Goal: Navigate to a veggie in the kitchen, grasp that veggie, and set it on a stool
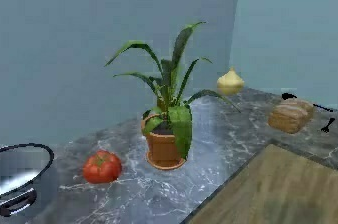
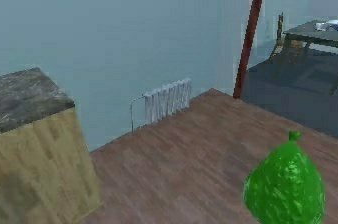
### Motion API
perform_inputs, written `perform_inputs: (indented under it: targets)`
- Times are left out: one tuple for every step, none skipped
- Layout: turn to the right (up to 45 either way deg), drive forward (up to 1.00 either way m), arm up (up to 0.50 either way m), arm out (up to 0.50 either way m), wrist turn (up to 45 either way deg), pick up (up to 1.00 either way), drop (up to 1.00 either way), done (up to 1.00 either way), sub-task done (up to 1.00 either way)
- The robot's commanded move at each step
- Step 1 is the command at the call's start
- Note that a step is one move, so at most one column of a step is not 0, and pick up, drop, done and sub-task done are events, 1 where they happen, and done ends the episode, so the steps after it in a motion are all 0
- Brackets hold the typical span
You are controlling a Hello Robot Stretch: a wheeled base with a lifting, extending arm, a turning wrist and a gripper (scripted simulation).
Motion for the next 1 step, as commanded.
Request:
perform_inputs:
  targets:
    - [-45.0, 0.00, 0.00, 0.00, 0.0, 0.00, 0.00, 0.00, 0.00]
